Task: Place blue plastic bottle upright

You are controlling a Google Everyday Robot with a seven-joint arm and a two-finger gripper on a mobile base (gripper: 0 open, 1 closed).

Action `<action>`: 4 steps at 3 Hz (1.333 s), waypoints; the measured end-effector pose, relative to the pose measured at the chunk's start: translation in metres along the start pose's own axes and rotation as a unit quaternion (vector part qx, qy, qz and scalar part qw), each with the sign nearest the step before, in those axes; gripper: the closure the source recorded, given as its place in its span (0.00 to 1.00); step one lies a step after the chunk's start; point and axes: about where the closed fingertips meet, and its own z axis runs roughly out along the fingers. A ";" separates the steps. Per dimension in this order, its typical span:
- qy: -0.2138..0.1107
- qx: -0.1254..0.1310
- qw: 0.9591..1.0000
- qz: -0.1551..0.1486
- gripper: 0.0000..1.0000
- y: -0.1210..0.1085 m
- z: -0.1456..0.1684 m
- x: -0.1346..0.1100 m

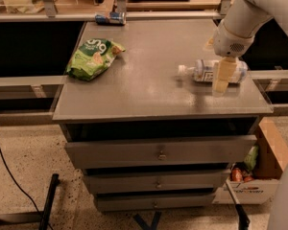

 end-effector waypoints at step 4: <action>0.037 -0.025 0.999 0.008 0.00 -0.001 0.032 0.000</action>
Offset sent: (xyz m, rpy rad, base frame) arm -0.0020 -0.0034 -0.0239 -0.0699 0.0421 -0.0250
